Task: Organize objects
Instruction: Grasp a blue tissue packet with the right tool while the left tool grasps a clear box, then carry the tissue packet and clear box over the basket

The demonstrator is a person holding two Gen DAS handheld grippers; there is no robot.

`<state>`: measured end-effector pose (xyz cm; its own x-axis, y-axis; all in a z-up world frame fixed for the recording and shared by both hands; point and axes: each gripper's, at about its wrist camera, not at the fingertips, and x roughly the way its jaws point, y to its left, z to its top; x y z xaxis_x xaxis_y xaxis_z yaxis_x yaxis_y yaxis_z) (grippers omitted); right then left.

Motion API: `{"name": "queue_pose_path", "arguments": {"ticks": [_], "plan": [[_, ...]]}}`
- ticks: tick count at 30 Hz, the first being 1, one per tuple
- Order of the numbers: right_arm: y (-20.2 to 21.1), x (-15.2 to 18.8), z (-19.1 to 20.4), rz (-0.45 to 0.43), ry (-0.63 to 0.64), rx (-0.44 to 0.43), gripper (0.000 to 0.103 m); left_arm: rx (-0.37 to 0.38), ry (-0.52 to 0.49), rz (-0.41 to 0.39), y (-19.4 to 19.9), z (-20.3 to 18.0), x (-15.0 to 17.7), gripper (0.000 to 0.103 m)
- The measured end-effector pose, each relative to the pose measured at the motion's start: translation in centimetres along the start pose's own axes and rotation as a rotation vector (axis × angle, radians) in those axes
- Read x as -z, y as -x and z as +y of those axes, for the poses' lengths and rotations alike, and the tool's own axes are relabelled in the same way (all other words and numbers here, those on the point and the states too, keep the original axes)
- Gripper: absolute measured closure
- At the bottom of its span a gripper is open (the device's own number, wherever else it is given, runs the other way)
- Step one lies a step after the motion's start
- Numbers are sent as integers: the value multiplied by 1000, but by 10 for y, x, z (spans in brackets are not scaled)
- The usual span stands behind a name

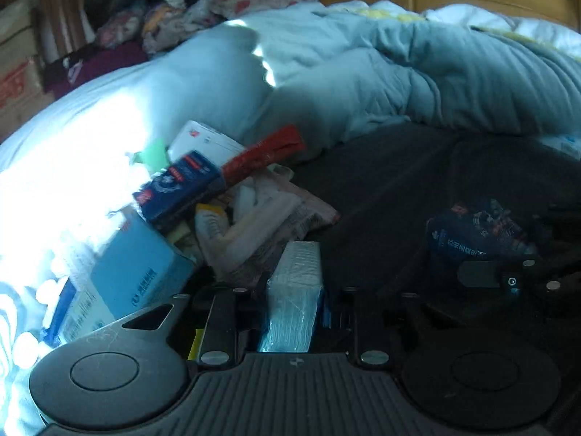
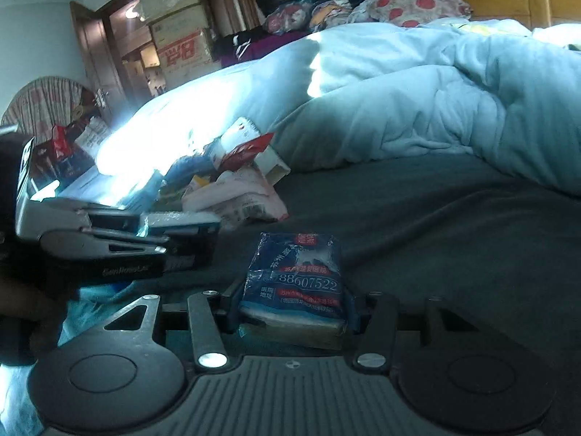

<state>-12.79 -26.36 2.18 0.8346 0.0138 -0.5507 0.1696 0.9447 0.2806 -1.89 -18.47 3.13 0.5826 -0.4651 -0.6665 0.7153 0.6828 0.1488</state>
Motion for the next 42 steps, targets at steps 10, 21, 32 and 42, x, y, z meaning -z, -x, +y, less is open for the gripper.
{"name": "queue_pose_path", "arguments": {"ticks": [10,21,32,42], "plan": [[22,-12,23,-81,73,-22,49,-206,330,-211,119,60,-3,77],[33,-90,178,-179,320,-297,49,-714,591,-219,249,193,47,77],[-11,-148,384,-107,476,-581,49,-844,733,-209,304,274,88,77],[-60,-145,464,29,521,-583,49,-836,801,-166,303,303,122,77]]}}
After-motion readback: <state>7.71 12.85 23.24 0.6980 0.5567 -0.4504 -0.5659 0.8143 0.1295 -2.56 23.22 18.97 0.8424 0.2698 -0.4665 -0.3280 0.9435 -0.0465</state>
